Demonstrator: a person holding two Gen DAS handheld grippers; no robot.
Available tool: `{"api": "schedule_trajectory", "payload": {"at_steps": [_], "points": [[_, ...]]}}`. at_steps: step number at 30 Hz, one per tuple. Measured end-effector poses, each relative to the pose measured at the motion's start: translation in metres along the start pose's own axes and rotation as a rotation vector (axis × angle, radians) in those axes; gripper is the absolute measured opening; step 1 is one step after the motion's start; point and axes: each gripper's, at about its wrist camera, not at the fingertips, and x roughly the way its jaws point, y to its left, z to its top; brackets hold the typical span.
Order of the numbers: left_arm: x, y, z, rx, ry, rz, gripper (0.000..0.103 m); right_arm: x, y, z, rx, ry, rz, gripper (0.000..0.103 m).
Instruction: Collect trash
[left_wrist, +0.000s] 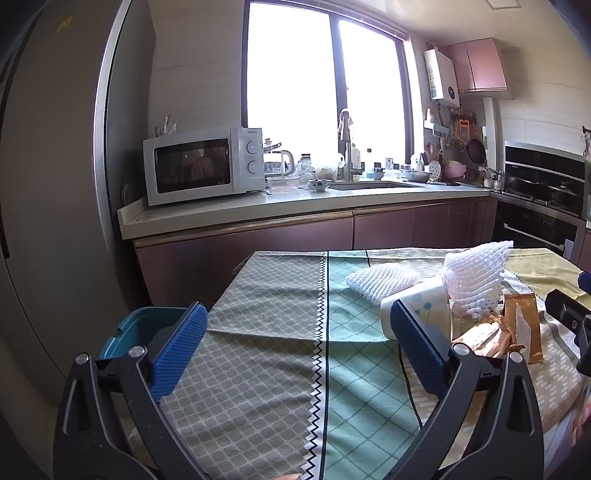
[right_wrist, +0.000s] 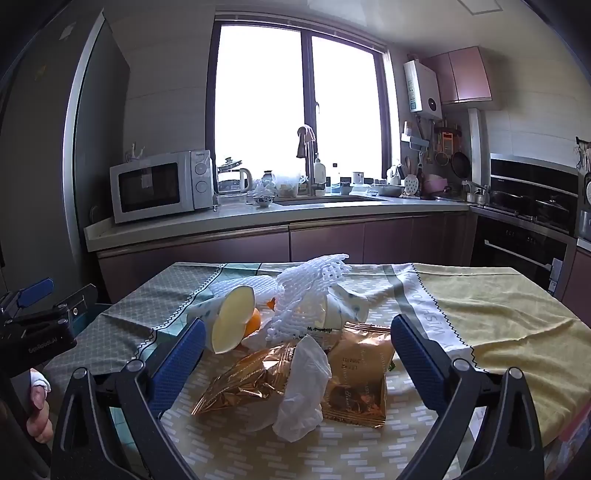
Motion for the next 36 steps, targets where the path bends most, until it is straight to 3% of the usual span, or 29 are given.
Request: {"api": "schedule_trajectory", "payload": {"at_steps": [36], "points": [[-0.008, 0.005, 0.002, -0.02, -0.044, -0.024, 0.098, -0.008, 0.007, 0.007, -0.006, -0.025, 0.016, 0.097]]}}
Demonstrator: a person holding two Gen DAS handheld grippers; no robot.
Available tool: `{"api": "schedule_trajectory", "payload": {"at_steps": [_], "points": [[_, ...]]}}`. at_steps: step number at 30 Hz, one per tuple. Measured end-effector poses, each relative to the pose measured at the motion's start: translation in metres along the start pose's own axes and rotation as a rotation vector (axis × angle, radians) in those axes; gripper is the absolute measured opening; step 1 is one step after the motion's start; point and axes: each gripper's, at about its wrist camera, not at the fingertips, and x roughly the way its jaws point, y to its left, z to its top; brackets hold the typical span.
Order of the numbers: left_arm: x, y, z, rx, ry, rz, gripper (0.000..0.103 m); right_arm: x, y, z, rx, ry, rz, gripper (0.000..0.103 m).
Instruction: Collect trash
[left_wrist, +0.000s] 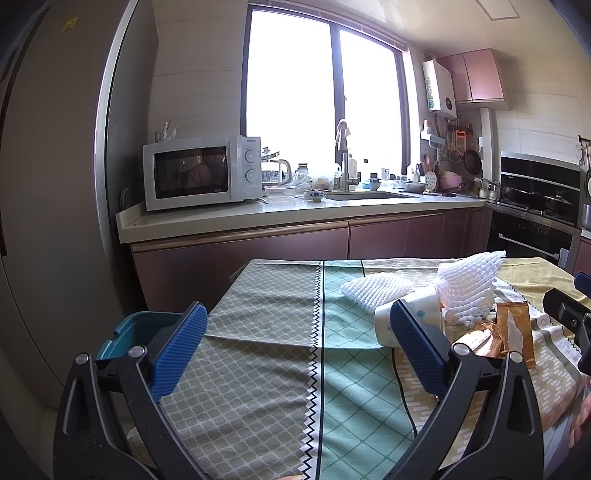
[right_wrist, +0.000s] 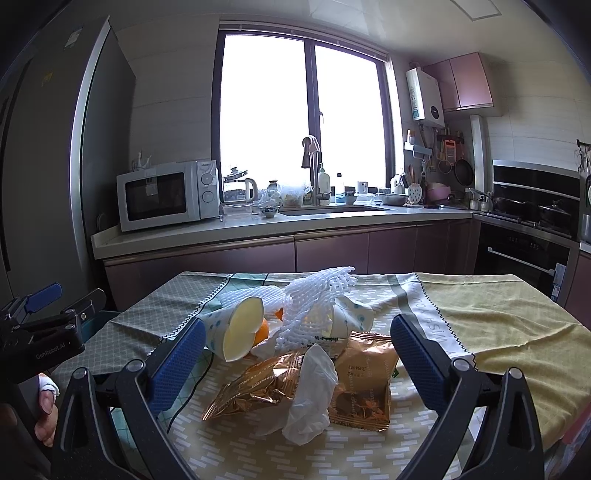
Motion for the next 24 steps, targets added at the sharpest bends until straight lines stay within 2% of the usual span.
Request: {"api": "schedule_trajectory", "payload": {"at_steps": [24], "points": [[-0.0035, 0.0023, 0.0003, -0.006, -0.001, 0.001, 0.098, -0.0012, 0.0005, -0.0003, 0.005, -0.003, 0.006, 0.097]]}}
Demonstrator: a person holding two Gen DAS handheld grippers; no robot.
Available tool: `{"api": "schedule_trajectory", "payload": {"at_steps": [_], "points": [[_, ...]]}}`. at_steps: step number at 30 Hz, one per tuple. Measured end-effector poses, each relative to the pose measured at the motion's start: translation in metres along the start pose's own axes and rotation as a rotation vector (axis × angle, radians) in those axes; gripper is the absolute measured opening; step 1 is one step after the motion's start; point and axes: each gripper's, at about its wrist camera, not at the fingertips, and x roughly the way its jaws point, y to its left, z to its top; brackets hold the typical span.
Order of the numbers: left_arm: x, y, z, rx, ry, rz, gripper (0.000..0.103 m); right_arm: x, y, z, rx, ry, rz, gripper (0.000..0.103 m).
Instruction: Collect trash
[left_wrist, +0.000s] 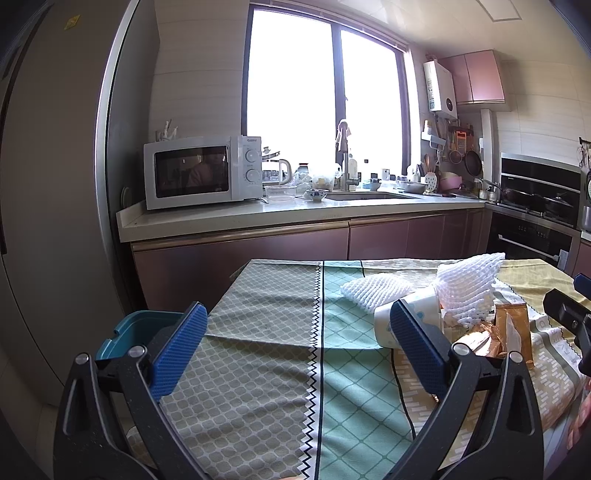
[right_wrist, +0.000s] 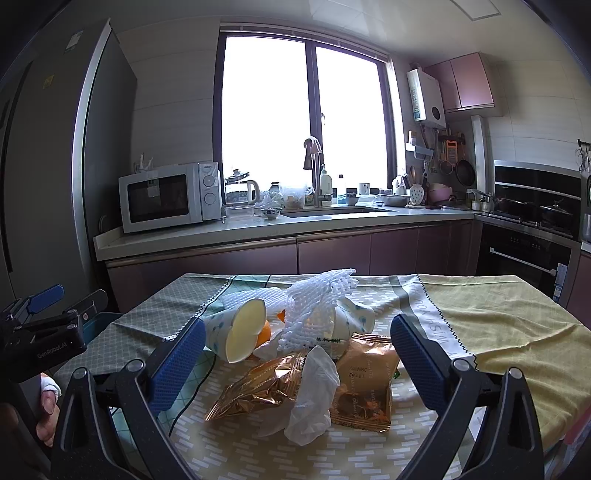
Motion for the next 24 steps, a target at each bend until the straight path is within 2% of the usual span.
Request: {"api": "schedule_trajectory", "payload": {"at_steps": [24], "points": [[0.008, -0.0037, -0.0008, -0.005, 0.028, -0.011, 0.098, 0.0038, -0.0057, -0.0003, 0.004, 0.015, 0.013, 0.097]]}}
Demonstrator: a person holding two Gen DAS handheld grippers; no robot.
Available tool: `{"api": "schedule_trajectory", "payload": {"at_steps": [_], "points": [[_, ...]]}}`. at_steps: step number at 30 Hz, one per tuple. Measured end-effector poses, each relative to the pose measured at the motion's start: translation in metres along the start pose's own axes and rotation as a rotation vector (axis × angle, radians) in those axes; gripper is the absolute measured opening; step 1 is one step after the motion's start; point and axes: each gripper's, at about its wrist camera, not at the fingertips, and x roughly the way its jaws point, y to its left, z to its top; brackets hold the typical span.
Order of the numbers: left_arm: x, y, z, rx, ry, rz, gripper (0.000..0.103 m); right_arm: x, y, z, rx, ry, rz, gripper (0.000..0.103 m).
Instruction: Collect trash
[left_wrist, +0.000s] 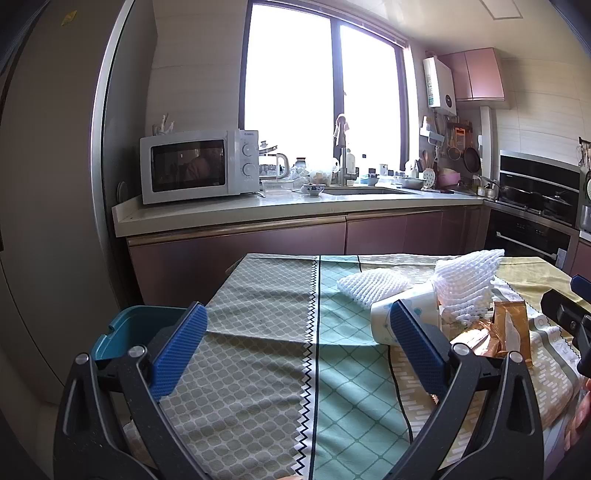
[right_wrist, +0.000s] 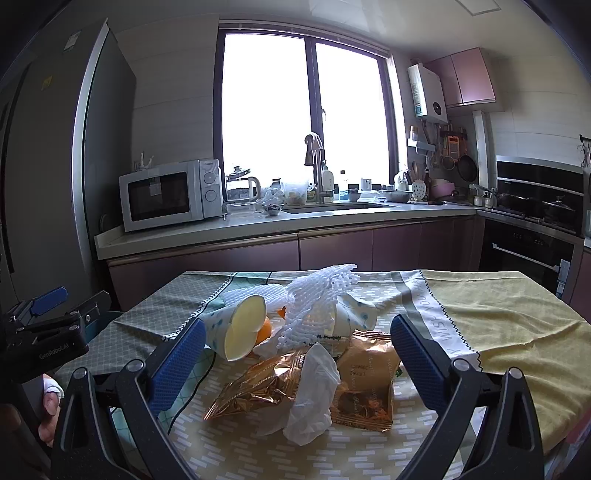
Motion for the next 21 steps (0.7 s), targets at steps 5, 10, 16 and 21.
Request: {"api": "schedule_trajectory", "payload": {"at_steps": [5, 10, 16, 21], "points": [[0.002, -0.002, -0.001, 0.001, 0.005, -0.002, 0.098, 0.002, 0.001, 0.0, 0.004, 0.001, 0.001, 0.097], [0.003, -0.003, -0.001, 0.0, 0.009, 0.0, 0.098, 0.003, 0.001, 0.0, 0.002, 0.0, 0.001, 0.097], [0.008, -0.003, -0.001, -0.005, 0.026, -0.007, 0.098, 0.006, 0.0, 0.0, 0.002, 0.006, 0.007, 0.097], [0.013, -0.009, -0.002, 0.009, 0.042, -0.028, 0.098, 0.009, -0.003, 0.0, 0.002, 0.019, 0.016, 0.097]]}}
